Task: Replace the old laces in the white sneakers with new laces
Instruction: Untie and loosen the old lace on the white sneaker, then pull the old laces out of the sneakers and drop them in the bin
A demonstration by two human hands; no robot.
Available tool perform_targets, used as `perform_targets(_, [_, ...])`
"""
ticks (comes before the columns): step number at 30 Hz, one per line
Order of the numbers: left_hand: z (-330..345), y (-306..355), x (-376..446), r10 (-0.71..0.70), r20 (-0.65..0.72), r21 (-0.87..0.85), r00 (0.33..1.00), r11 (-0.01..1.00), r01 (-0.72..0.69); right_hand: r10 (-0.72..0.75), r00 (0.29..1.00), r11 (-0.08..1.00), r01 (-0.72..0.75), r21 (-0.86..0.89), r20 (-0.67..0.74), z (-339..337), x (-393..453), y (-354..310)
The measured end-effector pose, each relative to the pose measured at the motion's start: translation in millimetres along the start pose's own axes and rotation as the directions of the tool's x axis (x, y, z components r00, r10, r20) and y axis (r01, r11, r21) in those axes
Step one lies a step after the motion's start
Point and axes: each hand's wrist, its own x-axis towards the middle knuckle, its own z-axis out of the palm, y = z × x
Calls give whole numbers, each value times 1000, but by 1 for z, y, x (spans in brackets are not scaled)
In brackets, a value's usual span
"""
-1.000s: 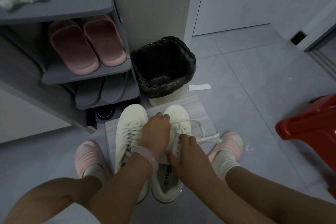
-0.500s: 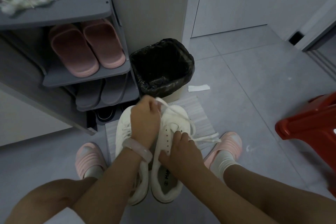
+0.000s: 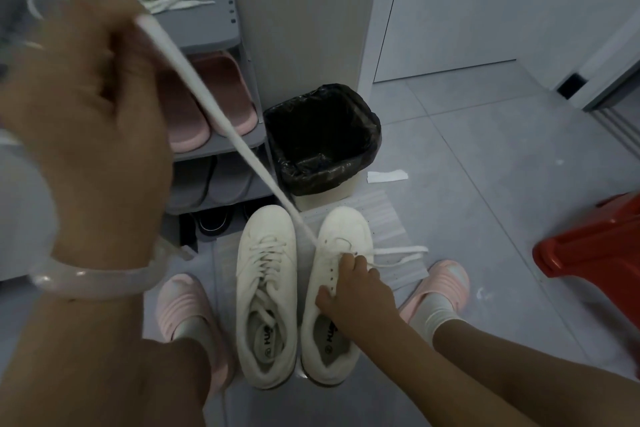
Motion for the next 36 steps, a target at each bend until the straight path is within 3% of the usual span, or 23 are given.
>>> perform_targets(4, [10, -10, -9, 74, 258, 34, 963, 996, -85, -9, 999, 996, 13, 83, -49, -13, 3, 10])
perform_targets(9, [34, -10, -33, -7, 507, -115, 862, 991, 75, -118, 985, 972, 142, 190, -129, -28, 12, 16])
perform_targets(12, [43, 3, -45, 44, 616, -235, 787, 963, 130, -210, 970, 953, 231, 194, -119, -25, 16, 4])
perform_targets(14, [47, 8, -49, 79, 661, -293, 746, 942, 160, -229, 962, 907, 267, 325, -151, -25, 18, -8])
perform_targets(17, [46, 15, -49, 100, 691, -444, 716, 840, 312, -170, 960, 798, 267, 540, -222, -29, 21, -16])
perform_targets(20, [41, 19, -45, 61, 715, -525, 697, 705, 476, -185, 972, 706, 233, 669, -144, -41, 20, -17])
perform_targets(23, [42, 10, -44, -45, 750, -368, 660, 801, 472, -188, 976, 589, 201, 783, -110, -57, 21, -15])
perform_targets(26, [41, -10, -42, -187, 707, -45, 682, 951, 307, -145, 979, 553, 203, 808, -146, -87, 31, -15])
perform_targets(30, [29, -26, -35, -299, 594, 88, 747, 947, 309, -169, 940, 655, 333, 679, -298, -155, 71, -34])
perform_targets(36, [18, -42, -31, -327, 567, 119, 756, 941, 318, -201, 764, 665, 566, 487, -613, -272, 136, -86])
